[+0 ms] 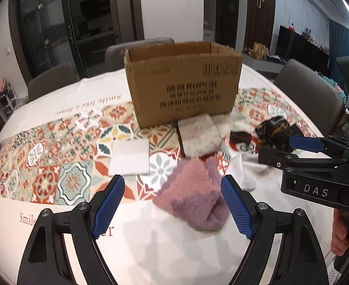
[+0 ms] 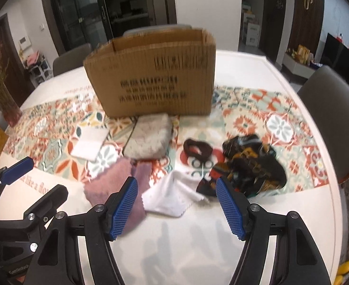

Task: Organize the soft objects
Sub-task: 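Move both tools back toward the remaining soft items on the table, then grasp the mauve towel with the left tool while the right tool grasps the white cloth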

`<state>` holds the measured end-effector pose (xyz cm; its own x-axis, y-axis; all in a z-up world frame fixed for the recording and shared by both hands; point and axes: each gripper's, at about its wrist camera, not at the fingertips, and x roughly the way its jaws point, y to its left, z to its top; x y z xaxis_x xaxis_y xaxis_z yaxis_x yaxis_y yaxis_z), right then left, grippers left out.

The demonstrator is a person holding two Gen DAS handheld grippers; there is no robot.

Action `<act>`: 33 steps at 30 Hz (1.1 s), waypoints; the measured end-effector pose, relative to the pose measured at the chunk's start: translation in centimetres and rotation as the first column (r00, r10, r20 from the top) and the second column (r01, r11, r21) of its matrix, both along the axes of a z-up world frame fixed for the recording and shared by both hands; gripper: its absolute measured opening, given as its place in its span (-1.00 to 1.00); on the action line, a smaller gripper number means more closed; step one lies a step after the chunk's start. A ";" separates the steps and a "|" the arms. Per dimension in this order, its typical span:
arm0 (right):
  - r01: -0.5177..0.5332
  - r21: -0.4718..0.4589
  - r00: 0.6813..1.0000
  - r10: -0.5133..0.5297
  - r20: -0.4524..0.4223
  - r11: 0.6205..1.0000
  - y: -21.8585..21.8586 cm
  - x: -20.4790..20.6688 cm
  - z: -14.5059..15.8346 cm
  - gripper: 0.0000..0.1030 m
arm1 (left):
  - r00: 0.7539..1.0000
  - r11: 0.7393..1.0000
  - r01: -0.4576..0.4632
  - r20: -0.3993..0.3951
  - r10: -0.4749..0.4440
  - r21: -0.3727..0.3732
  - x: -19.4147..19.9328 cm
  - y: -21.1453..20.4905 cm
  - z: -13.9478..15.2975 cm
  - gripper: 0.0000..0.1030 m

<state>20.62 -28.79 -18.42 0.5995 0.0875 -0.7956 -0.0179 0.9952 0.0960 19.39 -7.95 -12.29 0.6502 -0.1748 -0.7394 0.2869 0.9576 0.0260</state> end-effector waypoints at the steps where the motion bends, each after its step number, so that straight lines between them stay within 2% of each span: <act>1: -0.004 0.003 1.000 0.004 -0.013 1.000 0.1 0.1 -0.5 0.34 | 1.000 1.000 0.003 -0.012 -0.003 0.002 0.0 0.0 -0.6 0.61; 7: -0.018 0.017 0.996 0.019 -0.091 1.000 0.3 0.7 -3.6 0.34 | 0.997 0.999 0.030 -0.069 -0.030 0.010 0.3 -0.2 -3.4 0.61; 11: -0.020 0.019 0.992 0.022 -0.120 1.000 0.4 1.2 -5.0 0.34 | 0.992 0.999 0.042 -0.115 -0.043 -0.010 0.8 -0.4 -5.0 0.61; 22: -0.030 -0.001 0.988 0.030 -0.152 1.000 0.3 2.7 -7.2 0.33 | 0.984 0.995 0.099 -0.151 -0.094 0.025 2.1 -2.0 -8.0 0.61; 27: -0.029 -0.008 0.986 0.028 -0.164 1.000 0.4 3.2 -8.0 0.32 | 0.981 0.995 0.097 -0.174 -0.090 0.032 2.9 -2.5 -9.1 0.60; 33: -0.032 -0.038 0.986 0.025 -0.163 0.999 0.7 3.4 -8.4 0.27 | 0.977 0.993 0.100 -0.195 -0.088 0.054 3.5 -3.0 -10.5 0.42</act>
<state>23.98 -28.13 -26.77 0.4594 0.0687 -0.8855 -0.0337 0.9976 0.0600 22.88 -10.94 -22.76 0.4781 -0.1771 -0.8603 0.3812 0.9242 0.0216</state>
